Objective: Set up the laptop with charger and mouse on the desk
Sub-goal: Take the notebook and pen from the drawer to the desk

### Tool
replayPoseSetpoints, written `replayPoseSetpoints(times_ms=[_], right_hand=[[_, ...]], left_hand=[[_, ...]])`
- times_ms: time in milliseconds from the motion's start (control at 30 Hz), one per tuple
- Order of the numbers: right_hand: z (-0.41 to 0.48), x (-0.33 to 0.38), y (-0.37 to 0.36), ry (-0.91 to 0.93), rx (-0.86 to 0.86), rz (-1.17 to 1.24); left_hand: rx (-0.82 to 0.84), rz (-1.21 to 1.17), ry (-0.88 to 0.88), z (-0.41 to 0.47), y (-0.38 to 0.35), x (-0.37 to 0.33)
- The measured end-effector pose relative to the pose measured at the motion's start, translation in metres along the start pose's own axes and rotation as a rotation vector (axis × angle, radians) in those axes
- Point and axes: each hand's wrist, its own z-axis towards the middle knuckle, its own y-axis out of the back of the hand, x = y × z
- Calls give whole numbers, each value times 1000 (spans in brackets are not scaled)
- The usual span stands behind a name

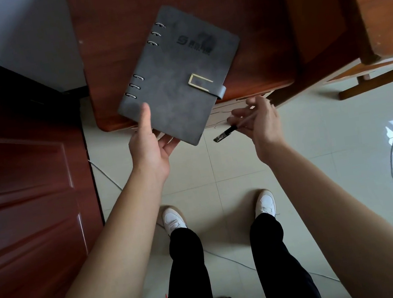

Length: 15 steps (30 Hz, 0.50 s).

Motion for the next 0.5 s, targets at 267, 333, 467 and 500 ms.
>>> replayPoseSetpoints(times_ms=[267,333,467,500], right_hand=[[-30,7,-5,-37,151,-136],[-39,8,-7,-37,243,-132],[-55,8,-5,25,297,-178],[-62,11,-5,44,304,-177]], left_hand=[[-40,115,-49,-21,7,14],[-26,167,-10,-32,16,22],[-20,282,49,-44,40,25],[-50,319,47,-47,45,22]])
